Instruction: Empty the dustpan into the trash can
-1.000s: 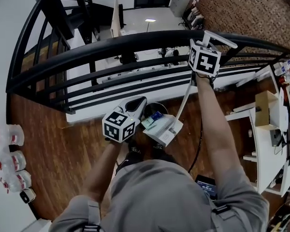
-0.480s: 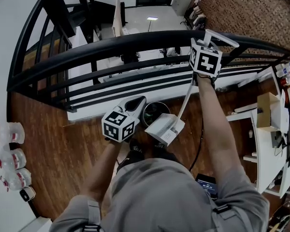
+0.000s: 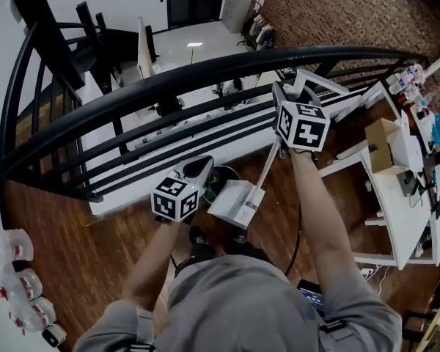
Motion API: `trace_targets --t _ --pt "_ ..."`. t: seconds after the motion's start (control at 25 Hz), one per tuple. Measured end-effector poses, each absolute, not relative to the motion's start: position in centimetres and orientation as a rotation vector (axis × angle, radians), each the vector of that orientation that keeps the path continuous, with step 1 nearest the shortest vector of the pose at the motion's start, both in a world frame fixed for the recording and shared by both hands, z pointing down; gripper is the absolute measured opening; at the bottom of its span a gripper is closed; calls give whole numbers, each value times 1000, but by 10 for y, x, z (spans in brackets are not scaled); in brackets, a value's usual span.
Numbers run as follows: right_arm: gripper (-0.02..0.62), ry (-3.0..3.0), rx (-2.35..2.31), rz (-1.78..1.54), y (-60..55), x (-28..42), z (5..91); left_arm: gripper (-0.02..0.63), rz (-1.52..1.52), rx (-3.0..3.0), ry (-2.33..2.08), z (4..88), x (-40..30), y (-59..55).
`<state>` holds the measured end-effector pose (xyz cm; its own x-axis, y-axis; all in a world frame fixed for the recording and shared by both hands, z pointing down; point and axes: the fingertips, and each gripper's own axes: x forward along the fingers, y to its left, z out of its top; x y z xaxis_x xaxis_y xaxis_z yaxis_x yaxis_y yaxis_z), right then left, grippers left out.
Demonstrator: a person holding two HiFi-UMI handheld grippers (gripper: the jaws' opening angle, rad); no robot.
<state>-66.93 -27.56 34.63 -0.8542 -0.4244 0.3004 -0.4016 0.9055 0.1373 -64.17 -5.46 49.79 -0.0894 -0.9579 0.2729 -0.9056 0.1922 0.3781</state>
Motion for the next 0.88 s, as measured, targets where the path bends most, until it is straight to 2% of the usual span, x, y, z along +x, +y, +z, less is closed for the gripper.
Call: trace_targets --t 0.36,0.68,0.88 --pt "193 -2854 583 19 -295 -548 331 -26 -32 1861 -1935 485 -560 -113" --pt "190 -2959 398 98 -291 -419 330 -27 20 1954 -1878 473 -455 -169" --pt "189 -3006 470 107 -307 -345 315 -27 46 1987 -1855 468 -401 -186"
